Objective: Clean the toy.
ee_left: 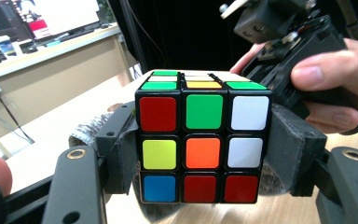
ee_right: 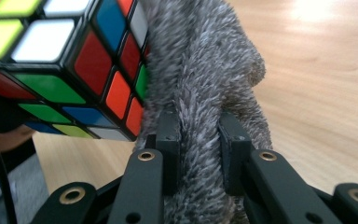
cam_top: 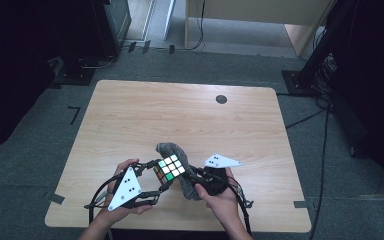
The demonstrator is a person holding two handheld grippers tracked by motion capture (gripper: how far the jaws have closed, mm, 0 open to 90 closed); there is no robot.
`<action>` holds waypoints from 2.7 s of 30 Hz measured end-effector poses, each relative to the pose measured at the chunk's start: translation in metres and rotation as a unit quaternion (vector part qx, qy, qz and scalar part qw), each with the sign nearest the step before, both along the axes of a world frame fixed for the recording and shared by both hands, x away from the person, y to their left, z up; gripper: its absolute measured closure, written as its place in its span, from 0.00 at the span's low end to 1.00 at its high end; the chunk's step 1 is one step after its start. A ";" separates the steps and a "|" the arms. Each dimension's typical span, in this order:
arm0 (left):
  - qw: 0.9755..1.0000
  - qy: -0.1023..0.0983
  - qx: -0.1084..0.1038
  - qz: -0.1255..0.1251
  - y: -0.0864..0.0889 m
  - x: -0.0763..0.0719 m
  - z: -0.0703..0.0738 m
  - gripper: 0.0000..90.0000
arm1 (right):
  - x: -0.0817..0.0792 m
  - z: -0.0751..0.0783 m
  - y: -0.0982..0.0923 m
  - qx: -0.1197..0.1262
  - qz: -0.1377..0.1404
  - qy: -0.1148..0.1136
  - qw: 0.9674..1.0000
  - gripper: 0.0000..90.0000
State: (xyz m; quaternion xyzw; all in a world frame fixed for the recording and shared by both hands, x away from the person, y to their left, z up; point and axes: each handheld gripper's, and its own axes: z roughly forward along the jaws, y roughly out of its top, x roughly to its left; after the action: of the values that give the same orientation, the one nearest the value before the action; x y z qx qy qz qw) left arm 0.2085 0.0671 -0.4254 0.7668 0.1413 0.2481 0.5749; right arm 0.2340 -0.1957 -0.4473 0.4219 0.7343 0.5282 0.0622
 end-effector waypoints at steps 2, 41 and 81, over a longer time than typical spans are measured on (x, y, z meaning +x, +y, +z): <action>1.000 0.002 0.000 0.003 0.000 0.001 -0.001 0.38 | -0.002 0.008 -0.008 0.023 -0.018 -0.021 0.999 0.83; 0.981 0.084 -0.170 0.031 0.031 0.016 0.008 0.38 | -0.021 0.002 0.030 0.075 0.078 -0.048 0.993 0.83; 0.977 0.130 -0.160 0.046 0.038 0.030 0.002 0.38 | -0.004 -0.003 0.003 -0.015 -0.023 -0.087 0.996 0.57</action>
State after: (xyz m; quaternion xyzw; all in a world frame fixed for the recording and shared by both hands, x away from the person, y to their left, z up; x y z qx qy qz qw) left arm 0.2384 0.1049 -0.4229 0.6830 0.2879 0.1468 0.6550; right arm 0.2301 -0.1925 -0.4500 0.3899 0.7243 0.5500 0.1446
